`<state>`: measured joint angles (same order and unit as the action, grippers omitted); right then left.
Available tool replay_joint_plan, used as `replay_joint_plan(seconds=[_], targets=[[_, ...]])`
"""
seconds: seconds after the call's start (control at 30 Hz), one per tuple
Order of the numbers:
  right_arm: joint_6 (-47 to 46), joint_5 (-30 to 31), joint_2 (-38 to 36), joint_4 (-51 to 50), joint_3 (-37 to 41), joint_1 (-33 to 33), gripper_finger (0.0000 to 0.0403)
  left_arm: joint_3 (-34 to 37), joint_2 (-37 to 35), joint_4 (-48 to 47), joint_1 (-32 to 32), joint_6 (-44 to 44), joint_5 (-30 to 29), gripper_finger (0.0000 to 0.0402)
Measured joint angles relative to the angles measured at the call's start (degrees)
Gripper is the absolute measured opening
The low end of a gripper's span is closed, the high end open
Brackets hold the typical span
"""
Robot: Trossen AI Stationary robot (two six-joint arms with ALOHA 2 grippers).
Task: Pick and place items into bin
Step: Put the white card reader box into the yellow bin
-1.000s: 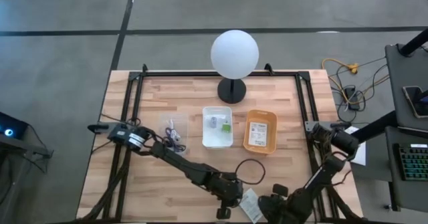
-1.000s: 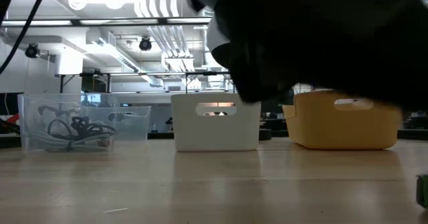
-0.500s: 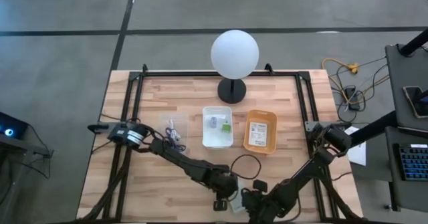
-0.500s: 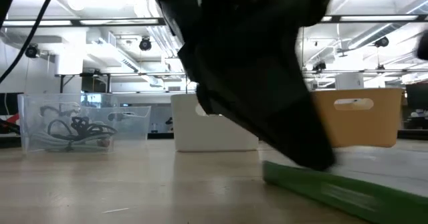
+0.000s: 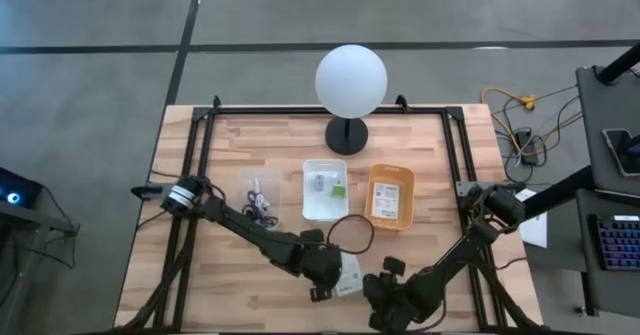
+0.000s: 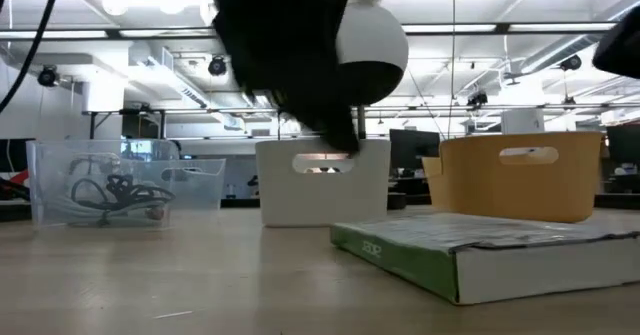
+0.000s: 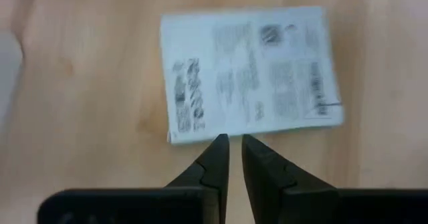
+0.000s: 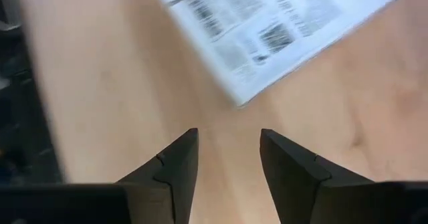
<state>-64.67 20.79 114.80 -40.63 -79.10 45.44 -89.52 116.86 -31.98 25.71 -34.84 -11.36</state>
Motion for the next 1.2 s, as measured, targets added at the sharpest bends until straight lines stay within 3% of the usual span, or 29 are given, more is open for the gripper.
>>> replay_joint_plan(seconds=[0.27, 0.6, 0.77, 1.2], targets=[[1.64, 0.42, 0.07, -2.77, 1.29, -5.92, 0.0133, 5.07, 0.15, 10.79, -0.01, -12.6, 0.32, 0.0026], [5.3, 0.14, 0.09, -4.61, 1.82, -8.03, 0.0118, 7.74, 0.13, 12.27, 0.27, -14.33, 0.51, 0.0026], [11.14, -0.12, 0.1, -3.31, 2.84, -8.42, 0.0118, 11.04, 0.13, 18.09, 0.08, -15.86, 0.55, 0.0026], [36.04, -0.21, 0.14, 10.52, 3.95, -9.65, 0.0118, 13.04, 0.63, 18.37, -0.06, -15.94, 1.84, 0.0026]])
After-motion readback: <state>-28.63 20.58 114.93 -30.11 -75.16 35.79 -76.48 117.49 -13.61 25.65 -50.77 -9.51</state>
